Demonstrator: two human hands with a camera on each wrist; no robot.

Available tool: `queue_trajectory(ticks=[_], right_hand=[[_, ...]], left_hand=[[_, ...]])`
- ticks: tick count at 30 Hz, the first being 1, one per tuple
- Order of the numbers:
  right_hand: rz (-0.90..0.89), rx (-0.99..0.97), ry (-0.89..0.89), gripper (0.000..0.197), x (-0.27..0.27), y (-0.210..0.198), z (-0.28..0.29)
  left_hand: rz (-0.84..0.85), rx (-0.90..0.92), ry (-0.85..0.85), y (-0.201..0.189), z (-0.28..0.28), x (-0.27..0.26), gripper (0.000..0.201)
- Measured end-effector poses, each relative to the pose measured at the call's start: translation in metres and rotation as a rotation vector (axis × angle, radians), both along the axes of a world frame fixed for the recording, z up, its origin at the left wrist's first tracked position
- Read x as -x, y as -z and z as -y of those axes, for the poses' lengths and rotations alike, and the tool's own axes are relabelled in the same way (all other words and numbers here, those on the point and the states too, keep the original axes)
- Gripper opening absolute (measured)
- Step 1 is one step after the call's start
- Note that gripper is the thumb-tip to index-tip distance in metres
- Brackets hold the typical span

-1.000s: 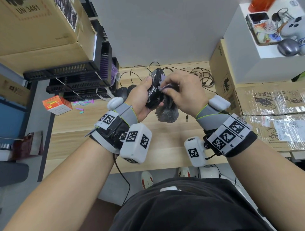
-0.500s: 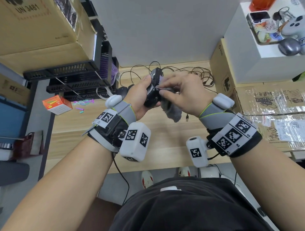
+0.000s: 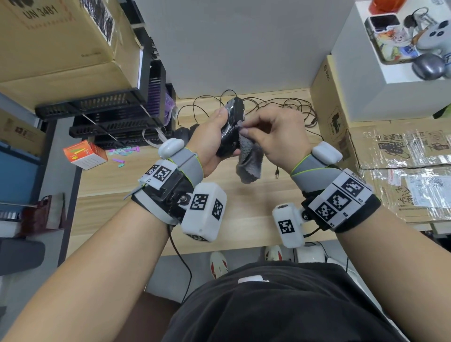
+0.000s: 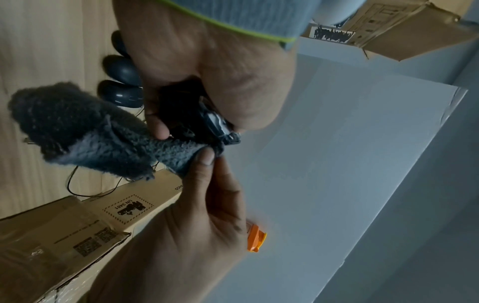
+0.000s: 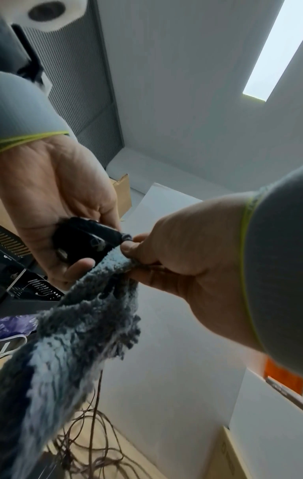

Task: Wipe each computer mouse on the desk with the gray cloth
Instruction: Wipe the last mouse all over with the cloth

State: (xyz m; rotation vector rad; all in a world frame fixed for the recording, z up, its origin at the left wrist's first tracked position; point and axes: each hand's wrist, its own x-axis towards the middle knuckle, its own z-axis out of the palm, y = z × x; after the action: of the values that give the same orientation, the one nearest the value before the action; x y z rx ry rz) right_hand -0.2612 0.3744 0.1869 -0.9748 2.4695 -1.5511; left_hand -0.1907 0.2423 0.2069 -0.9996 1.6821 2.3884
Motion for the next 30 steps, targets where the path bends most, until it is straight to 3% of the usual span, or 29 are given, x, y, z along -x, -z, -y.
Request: queue_trajectory(ticks=[8,25,30], right_hand=[[-0.241,-0.083,-0.076,0.005,-0.004,-0.013,0.006],[-0.204,-0.169,-0.073,0.003,-0.006,-0.018,0.012],[-0.155,-0.236,-0.052,0.001,-0.001,-0.010,0.003]], left_hand=[[0.008,0.058,0.042,0.002,-0.001,-0.001,0.032],[0.008,0.073,0.009,0.004,0.002,-0.005,0.040],[0.010,0.067,0.000,0.008,-0.001,-0.008,0.031]])
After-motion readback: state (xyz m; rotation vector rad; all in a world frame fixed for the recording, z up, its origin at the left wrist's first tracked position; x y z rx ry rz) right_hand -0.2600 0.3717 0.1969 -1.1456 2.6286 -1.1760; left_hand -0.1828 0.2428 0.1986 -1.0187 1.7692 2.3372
